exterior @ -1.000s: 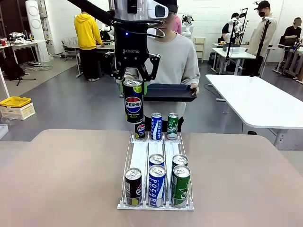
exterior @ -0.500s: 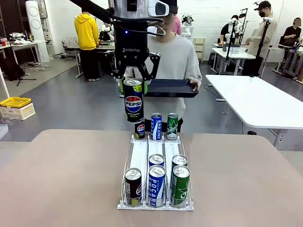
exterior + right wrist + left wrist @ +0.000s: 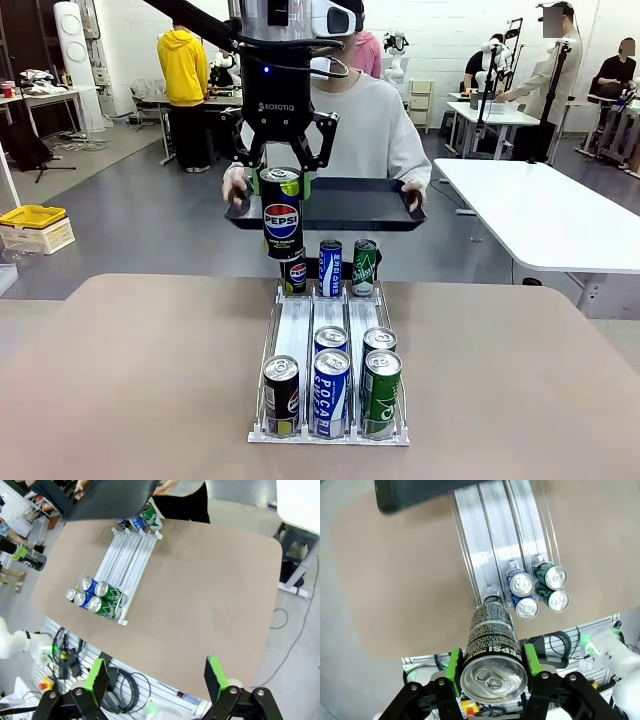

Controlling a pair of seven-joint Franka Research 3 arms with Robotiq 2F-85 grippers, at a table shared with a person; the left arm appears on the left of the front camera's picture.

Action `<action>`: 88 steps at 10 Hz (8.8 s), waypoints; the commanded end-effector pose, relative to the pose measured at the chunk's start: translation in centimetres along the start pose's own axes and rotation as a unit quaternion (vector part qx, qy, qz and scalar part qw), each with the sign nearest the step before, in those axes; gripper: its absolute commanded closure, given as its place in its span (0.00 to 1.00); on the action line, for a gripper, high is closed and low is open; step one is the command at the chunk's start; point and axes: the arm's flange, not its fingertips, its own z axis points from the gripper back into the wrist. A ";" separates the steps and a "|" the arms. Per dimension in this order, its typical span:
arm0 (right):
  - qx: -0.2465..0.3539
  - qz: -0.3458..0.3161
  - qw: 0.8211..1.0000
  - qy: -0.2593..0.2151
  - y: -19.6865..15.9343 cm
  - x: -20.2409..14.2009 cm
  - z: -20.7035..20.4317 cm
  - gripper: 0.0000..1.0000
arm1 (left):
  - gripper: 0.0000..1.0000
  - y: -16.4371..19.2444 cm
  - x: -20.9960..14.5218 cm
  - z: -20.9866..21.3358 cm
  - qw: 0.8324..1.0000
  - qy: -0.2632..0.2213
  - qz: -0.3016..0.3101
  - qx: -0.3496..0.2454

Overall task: Retrieve and hand over the desired beverage to the person.
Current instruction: Place the picked can on the Handle tray extended by the person, then pick up another can of the same type that the person held from the Automatic Can Dispenser.

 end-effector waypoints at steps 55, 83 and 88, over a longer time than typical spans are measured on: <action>0.005 0.001 1.000 0.000 -0.1 0.0 -0.2 0.00 | 0.00 16.9 -0.3 -3.4 0.987 -0.067 -0.129 -0.066; 0.005 0.001 1.000 0.000 -0.1 0.0 -0.2 0.00 | 0.00 38.9 -12.6 -4.7 0.902 -0.269 -0.202 -0.269; 0.005 0.001 1.000 0.000 -0.1 0.0 -0.2 0.00 | 0.00 39.2 -12.3 -3.4 0.903 -0.276 -0.200 -0.260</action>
